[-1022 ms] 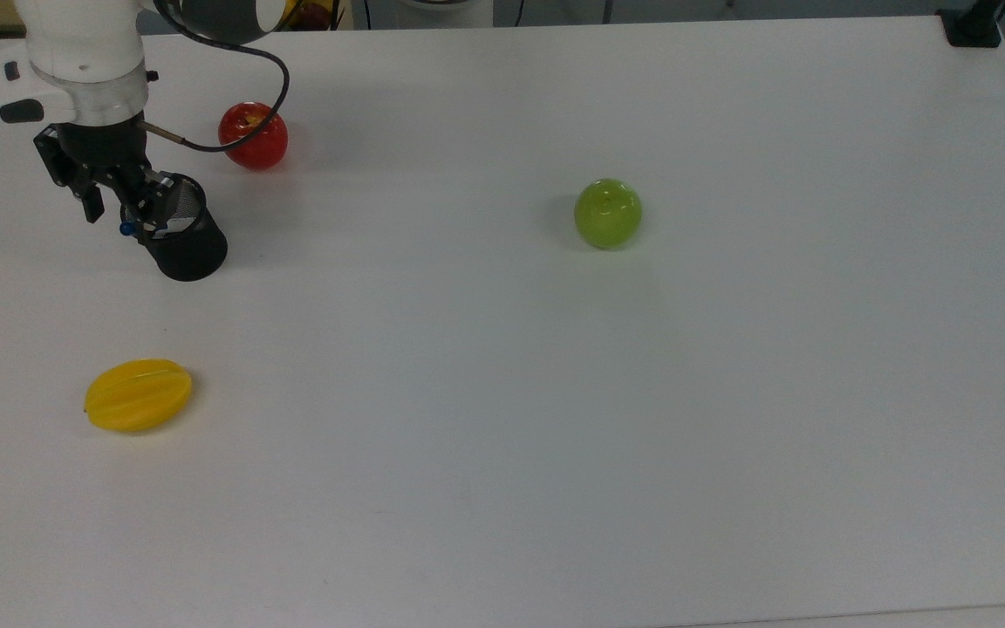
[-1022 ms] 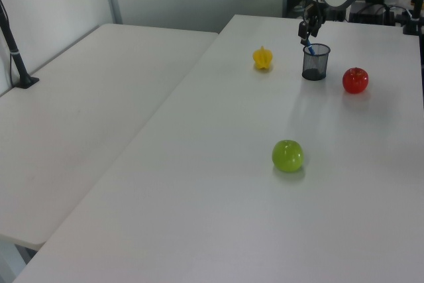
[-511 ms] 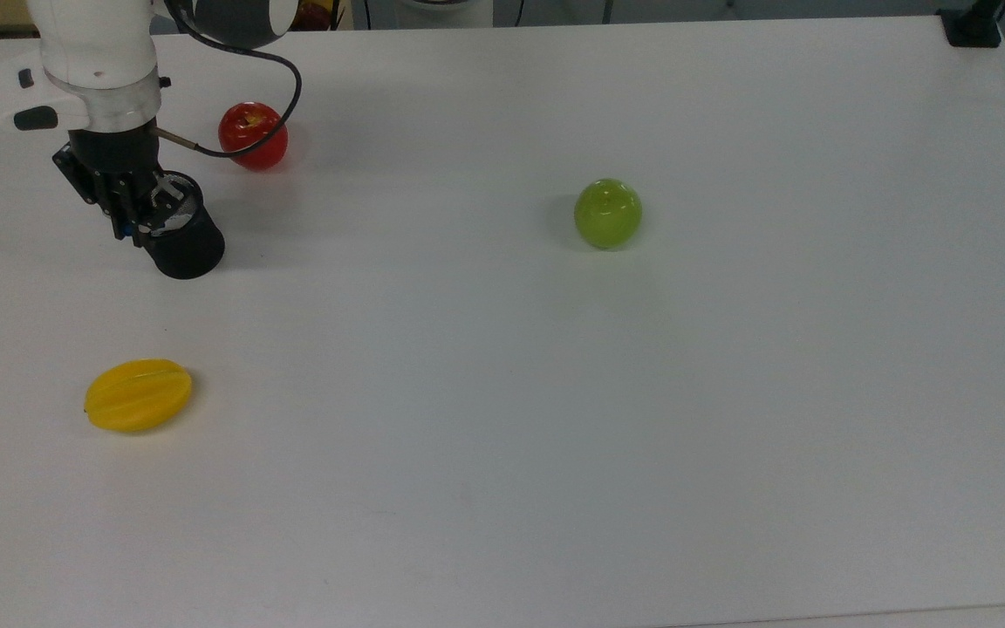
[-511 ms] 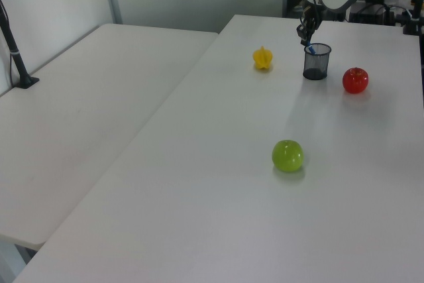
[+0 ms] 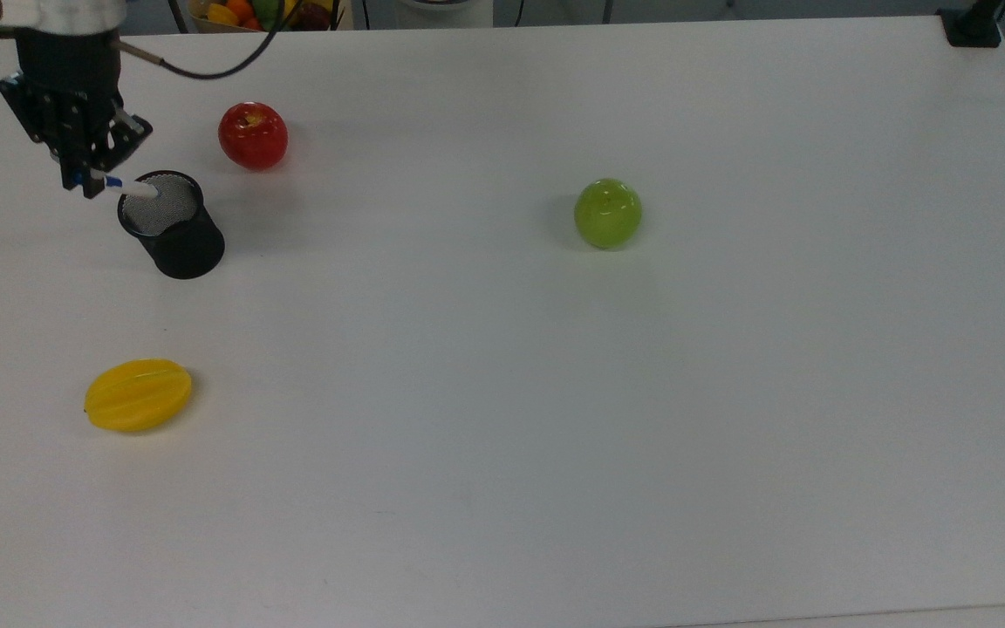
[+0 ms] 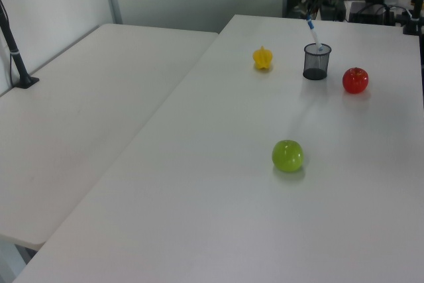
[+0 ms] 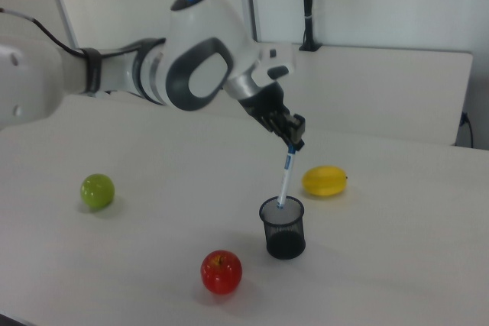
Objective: Take marker pen
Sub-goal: 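Carry the held marker across the table toward the green apple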
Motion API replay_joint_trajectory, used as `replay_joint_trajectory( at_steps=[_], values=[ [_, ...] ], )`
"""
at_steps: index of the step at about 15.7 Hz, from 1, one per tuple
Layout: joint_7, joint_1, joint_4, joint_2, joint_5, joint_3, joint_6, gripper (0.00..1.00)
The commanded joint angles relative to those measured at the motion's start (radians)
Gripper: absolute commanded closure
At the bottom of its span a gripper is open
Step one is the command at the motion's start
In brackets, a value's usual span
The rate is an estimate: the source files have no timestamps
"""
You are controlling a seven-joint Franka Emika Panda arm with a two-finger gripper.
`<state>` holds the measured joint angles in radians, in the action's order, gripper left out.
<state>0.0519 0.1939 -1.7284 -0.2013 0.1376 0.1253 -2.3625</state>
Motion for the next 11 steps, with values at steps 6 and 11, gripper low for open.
replay_joint_trajectory(
  at_steps=[6,11],
  values=[
    [0.028,-0.163,-0.034,0.169,-0.036,-0.021,0.242,1.00],
    [0.028,-0.172,-0.039,0.131,-0.117,-0.159,0.321,1.00]
  ],
)
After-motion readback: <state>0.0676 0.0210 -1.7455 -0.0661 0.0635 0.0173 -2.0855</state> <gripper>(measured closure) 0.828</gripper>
